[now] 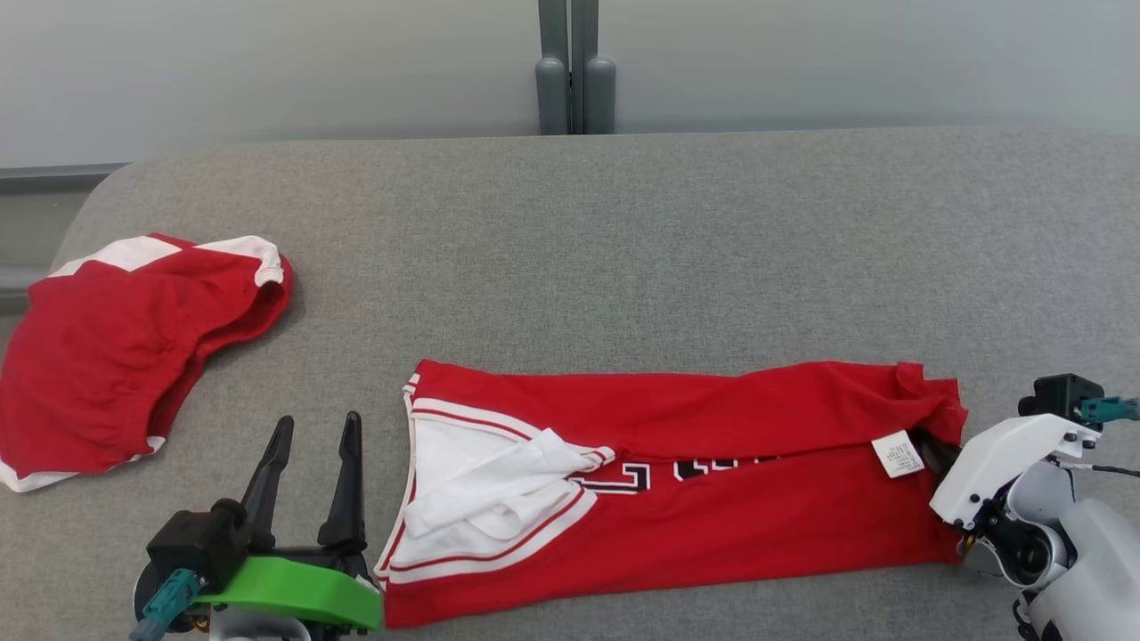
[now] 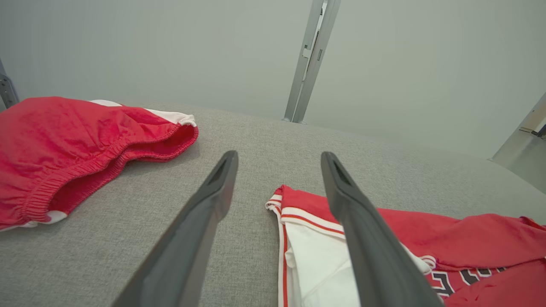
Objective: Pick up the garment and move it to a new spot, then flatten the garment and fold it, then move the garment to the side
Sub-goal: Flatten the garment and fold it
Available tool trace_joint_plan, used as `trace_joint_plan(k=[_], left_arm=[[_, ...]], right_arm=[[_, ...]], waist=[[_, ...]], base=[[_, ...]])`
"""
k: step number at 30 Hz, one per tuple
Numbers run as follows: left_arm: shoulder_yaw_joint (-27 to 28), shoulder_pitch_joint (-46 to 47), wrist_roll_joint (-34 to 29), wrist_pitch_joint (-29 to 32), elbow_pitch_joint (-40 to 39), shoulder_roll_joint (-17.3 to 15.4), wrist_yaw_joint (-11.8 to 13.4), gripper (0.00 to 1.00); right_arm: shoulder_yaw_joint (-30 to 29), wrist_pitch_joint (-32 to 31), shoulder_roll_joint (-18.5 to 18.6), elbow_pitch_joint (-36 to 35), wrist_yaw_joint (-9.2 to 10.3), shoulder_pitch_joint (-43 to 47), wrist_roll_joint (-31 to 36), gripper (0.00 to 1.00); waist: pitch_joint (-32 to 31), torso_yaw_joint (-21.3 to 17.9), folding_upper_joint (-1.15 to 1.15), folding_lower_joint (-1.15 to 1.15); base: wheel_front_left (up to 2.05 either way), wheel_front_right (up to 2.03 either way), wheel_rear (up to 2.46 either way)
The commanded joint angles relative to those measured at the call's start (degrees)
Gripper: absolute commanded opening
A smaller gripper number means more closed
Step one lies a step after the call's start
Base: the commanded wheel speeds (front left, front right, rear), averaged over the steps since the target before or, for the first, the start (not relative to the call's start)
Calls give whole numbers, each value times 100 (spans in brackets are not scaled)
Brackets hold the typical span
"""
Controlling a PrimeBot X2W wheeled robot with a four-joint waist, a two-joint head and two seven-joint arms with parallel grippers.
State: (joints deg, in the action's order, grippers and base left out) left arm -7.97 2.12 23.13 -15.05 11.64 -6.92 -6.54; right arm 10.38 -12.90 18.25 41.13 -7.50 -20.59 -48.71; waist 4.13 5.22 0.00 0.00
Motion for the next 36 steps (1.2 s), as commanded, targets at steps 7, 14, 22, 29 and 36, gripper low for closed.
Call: trace_joint_plan(k=[7, 14, 22, 29, 36], left_arm=[[47, -3, -71, -16, 36, -14, -35, 100], [60, -133, -88, -16, 78, 6, -48, 100], [117, -254, -33, -16, 171, -57, -48, 100], [74, -260, -2, 2, 202, -99, -45, 100], [-39, -226, 6, 77, 222, -151, -34, 100]], right_arm=[[-111, 312, 521, -89, 4, -75, -68, 0], [-135, 396, 624, -361, 3, -36, -7, 0], [167, 122, 286, -1446, 0, 287, -171, 0], [451, -212, -234, -2594, 0, 563, -307, 0], [668, -358, -895, -2661, 0, 578, -505, 0]], waist=[[-68, -65, 0, 0], [-225, -162, 0, 0], [-461, -251, 0, 0], [-567, -19, 0, 0], [-571, 635, 0, 0]], base=[[0, 0, 0], [0, 0, 0], [0, 0, 0], [0, 0, 0], [0, 0, 0]])
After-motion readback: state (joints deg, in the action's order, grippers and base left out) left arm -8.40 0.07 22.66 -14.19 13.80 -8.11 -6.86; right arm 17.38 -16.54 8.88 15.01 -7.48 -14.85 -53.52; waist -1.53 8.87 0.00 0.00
